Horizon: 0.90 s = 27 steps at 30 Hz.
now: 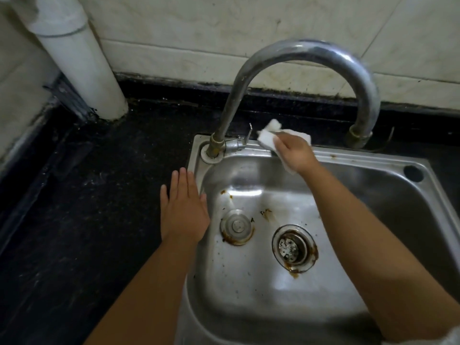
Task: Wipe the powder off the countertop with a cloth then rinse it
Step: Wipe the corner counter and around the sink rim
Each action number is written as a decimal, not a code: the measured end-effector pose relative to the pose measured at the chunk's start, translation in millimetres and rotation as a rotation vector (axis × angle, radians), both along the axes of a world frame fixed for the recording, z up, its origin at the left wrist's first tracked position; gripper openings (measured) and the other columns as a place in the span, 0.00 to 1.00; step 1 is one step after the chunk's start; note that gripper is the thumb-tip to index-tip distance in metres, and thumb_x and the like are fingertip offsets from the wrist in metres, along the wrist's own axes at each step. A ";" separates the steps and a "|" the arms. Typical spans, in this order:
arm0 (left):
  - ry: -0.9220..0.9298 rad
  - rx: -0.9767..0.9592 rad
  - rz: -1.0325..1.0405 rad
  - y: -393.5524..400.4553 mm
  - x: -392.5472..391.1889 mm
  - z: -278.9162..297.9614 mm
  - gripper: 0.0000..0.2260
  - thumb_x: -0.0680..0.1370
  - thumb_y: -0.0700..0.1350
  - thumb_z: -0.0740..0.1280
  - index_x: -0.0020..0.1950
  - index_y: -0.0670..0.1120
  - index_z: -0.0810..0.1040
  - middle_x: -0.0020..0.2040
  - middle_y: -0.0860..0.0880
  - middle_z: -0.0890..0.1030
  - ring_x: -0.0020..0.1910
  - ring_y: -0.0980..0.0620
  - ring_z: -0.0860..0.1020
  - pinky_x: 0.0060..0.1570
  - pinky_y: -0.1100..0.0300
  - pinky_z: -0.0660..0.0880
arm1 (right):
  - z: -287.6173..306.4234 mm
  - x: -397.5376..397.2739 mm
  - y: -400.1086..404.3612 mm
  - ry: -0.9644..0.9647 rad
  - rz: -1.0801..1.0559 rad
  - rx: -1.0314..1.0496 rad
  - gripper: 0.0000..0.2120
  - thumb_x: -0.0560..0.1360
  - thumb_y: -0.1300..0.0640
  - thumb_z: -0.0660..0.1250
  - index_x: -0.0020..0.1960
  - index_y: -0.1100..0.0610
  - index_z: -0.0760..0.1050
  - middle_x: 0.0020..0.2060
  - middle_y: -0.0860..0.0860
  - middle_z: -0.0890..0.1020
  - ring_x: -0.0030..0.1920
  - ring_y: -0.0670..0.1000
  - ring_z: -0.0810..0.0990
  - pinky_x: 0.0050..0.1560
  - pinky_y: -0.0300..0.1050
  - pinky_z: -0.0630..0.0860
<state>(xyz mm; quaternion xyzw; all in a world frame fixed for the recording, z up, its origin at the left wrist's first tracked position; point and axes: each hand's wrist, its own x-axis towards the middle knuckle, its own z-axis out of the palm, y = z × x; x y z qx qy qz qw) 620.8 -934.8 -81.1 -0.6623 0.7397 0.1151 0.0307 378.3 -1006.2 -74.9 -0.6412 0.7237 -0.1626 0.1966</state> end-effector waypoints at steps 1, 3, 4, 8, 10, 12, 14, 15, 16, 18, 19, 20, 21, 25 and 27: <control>0.005 0.000 -0.001 0.3 0.0 0.4 0.25 0.82 0.50 0.42 0.74 0.41 0.37 0.76 0.44 0.38 0.74 0.49 0.37 0.71 0.52 0.37 | -1.3 -12.2 8.5 0.052 -0.053 -0.021 0.23 0.79 0.49 0.51 0.68 0.60 0.69 0.64 0.61 0.73 0.65 0.59 0.71 0.59 0.45 0.63; 0.018 -0.004 0.001 0.8 0.4 0.6 0.25 0.81 0.50 0.43 0.74 0.41 0.37 0.76 0.44 0.39 0.74 0.49 0.38 0.71 0.52 0.38 | -1.4 -28.7 15.0 0.143 -0.179 -0.014 0.28 0.77 0.46 0.46 0.71 0.60 0.65 0.66 0.61 0.71 0.66 0.60 0.68 0.61 0.48 0.64; 0.025 -0.008 -0.002 0.9 0.5 0.6 0.25 0.81 0.51 0.43 0.74 0.42 0.37 0.76 0.44 0.39 0.74 0.48 0.38 0.71 0.51 0.38 | -0.8 -32.2 14.0 0.195 -0.207 0.013 0.29 0.77 0.45 0.45 0.72 0.59 0.62 0.68 0.60 0.68 0.68 0.60 0.66 0.62 0.50 0.63; 0.047 -0.020 -0.018 0.0 0.6 -0.3 0.25 0.82 0.51 0.44 0.75 0.46 0.38 0.76 0.44 0.39 0.74 0.48 0.38 0.71 0.51 0.38 | 4.3 -18.4 -7.5 0.283 -0.062 0.174 0.22 0.82 0.50 0.45 0.75 0.53 0.53 0.76 0.50 0.54 0.75 0.59 0.50 0.71 0.53 0.52; 0.047 -0.023 -0.016 -0.5 0.7 -1.8 0.24 0.82 0.51 0.43 0.75 0.47 0.38 0.76 0.44 0.39 0.74 0.48 0.37 0.71 0.51 0.38 | 5.3 -6.0 -21.3 0.312 0.010 0.204 0.23 0.82 0.50 0.45 0.76 0.51 0.49 0.76 0.49 0.50 0.75 0.60 0.47 0.72 0.55 0.50; 0.036 -0.023 -0.015 -0.5 0.8 -3.0 0.24 0.82 0.51 0.43 0.75 0.47 0.38 0.76 0.45 0.39 0.74 0.48 0.37 0.71 0.51 0.38 | 4.1 6.3 -32.5 0.321 0.055 0.221 0.23 0.82 0.49 0.45 0.76 0.49 0.47 0.76 0.49 0.48 0.75 0.60 0.45 0.72 0.56 0.48; 0.024 -0.019 -0.014 -0.6 0.5 -3.5 0.24 0.82 0.51 0.43 0.75 0.48 0.38 0.76 0.45 0.38 0.74 0.48 0.37 0.71 0.51 0.37 | 2.7 18.2 -37.3 0.320 0.098 0.230 0.23 0.82 0.48 0.43 0.76 0.46 0.46 0.76 0.48 0.47 0.75 0.59 0.42 0.72 0.56 0.46; 0.018 -0.021 -0.014 -0.7 0.3 -3.4 0.24 0.82 0.51 0.43 0.75 0.48 0.38 0.76 0.45 0.38 0.74 0.48 0.37 0.71 0.51 0.37 | 2.6 23.0 -37.7 0.317 0.113 0.228 0.22 0.82 0.47 0.43 0.75 0.44 0.46 0.76 0.48 0.46 0.75 0.59 0.41 0.72 0.55 0.45; 0.014 -0.025 -0.014 -0.8 0.0 -3.2 0.24 0.82 0.51 0.43 0.75 0.48 0.38 0.76 0.45 0.39 0.74 0.48 0.37 0.71 0.51 0.38 | 3.2 26.0 -37.4 0.308 0.120 0.226 0.22 0.82 0.47 0.43 0.75 0.44 0.47 0.76 0.48 0.46 0.75 0.58 0.41 0.73 0.55 0.44; 0.008 -0.029 -0.012 0.1 0.0 -2.0 0.24 0.82 0.51 0.43 0.75 0.48 0.39 0.76 0.45 0.39 0.74 0.48 0.38 0.71 0.51 0.38 | 2.5 25.6 -32.4 0.304 0.124 0.227 0.22 0.82 0.46 0.43 0.75 0.43 0.49 0.76 0.48 0.47 0.75 0.57 0.42 0.73 0.55 0.44; 0.006 -0.030 -0.012 0.2 0.0 -1.4 0.24 0.82 0.51 0.43 0.75 0.48 0.39 0.76 0.45 0.39 0.74 0.48 0.38 0.71 0.51 0.38 | 2.4 23.2 -27.6 0.319 0.129 0.216 0.22 0.81 0.46 0.44 0.75 0.43 0.50 0.76 0.48 0.48 0.75 0.57 0.43 0.72 0.55 0.45; 0.005 -0.028 -0.011 0.8 0.1 -0.7 0.24 0.82 0.51 0.43 0.75 0.48 0.39 0.76 0.45 0.39 0.74 0.48 0.38 0.71 0.51 0.38 | 1.9 18.0 -21.2 0.334 0.126 0.196 0.22 0.81 0.46 0.44 0.75 0.44 0.52 0.76 0.48 0.50 0.75 0.57 0.45 0.72 0.55 0.47; 0.007 -0.025 -0.011 1.1 0.1 0.0 0.24 0.82 0.51 0.43 0.75 0.47 0.39 0.76 0.45 0.39 0.74 0.48 0.38 0.71 0.51 0.38 | -0.5 8.7 -13.9 0.351 0.104 0.174 0.22 0.81 0.46 0.45 0.75 0.44 0.53 0.76 0.48 0.51 0.75 0.57 0.48 0.72 0.55 0.48; 0.012 -0.026 -0.012 1.8 0.0 0.7 0.24 0.81 0.51 0.43 0.75 0.47 0.39 0.76 0.45 0.40 0.74 0.47 0.38 0.71 0.51 0.39 | -6.8 -51.4 9.7 0.340 -0.141 0.169 0.28 0.76 0.37 0.44 0.74 0.45 0.56 0.75 0.50 0.56 0.74 0.57 0.53 0.71 0.54 0.51; 0.020 -0.025 -0.020 0.7 0.6 0.9 0.24 0.82 0.51 0.43 0.75 0.48 0.39 0.76 0.45 0.40 0.74 0.47 0.38 0.71 0.51 0.39 | -7.7 -73.0 10.2 0.249 -0.338 0.188 0.28 0.76 0.36 0.47 0.73 0.45 0.59 0.74 0.51 0.58 0.74 0.56 0.53 0.74 0.55 0.48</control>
